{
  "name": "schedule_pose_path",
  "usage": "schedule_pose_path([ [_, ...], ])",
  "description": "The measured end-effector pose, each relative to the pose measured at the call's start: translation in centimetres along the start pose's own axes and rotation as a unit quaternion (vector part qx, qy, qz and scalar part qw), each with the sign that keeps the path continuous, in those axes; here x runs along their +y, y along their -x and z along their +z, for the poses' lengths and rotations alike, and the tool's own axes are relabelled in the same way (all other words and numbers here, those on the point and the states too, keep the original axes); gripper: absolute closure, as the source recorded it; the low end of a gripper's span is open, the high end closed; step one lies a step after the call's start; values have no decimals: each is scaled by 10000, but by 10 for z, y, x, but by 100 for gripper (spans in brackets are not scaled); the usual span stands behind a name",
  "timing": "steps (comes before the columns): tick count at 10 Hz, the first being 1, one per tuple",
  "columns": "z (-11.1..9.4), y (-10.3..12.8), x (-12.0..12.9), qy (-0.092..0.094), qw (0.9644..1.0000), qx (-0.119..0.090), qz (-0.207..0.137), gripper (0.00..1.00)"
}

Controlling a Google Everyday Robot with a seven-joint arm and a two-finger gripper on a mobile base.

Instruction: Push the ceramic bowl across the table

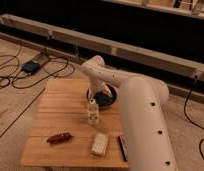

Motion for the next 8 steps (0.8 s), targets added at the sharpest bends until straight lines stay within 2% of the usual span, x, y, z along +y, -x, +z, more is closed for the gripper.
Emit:
schedule_pose_path([
  [3,18,9,12,-17,9996,-244,154,20],
  [8,24,19,42,165,9981,-502,310,20],
])
